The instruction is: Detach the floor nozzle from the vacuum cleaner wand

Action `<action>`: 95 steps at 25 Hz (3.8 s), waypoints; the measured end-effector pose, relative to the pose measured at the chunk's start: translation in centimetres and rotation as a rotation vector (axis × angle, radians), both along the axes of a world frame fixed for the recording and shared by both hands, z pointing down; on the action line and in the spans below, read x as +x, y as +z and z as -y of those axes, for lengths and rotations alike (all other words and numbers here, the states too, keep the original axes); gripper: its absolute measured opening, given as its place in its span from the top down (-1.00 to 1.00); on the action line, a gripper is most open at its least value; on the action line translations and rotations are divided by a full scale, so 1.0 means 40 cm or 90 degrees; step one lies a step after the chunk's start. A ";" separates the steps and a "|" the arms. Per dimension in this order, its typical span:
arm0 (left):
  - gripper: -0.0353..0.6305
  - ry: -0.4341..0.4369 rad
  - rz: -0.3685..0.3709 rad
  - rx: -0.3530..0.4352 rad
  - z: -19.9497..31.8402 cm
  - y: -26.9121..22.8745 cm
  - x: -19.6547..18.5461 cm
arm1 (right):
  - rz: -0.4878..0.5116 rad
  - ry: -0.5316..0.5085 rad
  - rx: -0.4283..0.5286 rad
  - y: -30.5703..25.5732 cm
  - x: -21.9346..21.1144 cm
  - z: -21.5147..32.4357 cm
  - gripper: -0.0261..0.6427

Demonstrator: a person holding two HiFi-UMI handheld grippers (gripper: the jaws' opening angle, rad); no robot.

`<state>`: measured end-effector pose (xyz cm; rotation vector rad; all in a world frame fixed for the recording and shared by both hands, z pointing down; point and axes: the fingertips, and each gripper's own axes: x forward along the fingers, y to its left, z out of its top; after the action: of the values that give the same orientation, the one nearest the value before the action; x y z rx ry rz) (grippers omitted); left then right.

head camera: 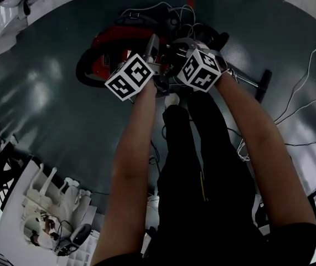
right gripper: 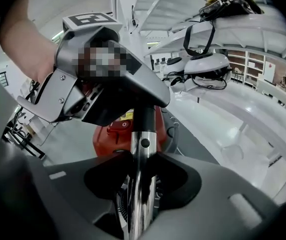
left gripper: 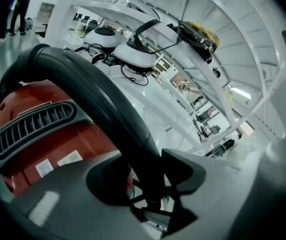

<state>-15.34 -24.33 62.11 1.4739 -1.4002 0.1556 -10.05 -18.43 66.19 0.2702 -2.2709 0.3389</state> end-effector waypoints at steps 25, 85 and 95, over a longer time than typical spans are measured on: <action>0.35 0.046 -0.043 -0.060 -0.022 -0.013 -0.005 | -0.016 0.018 -0.008 -0.024 0.012 -0.025 0.46; 0.45 0.044 -0.169 -0.145 -0.139 -0.036 0.048 | -0.012 -0.036 -0.121 0.004 0.077 -0.181 0.43; 0.43 0.077 -0.178 -0.147 -0.147 -0.045 0.050 | -0.008 -0.016 -0.088 -0.010 0.087 -0.189 0.43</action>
<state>-13.32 -18.43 60.30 1.3298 -1.0334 0.1739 -6.57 -10.87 65.77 0.1710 -2.2243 0.4768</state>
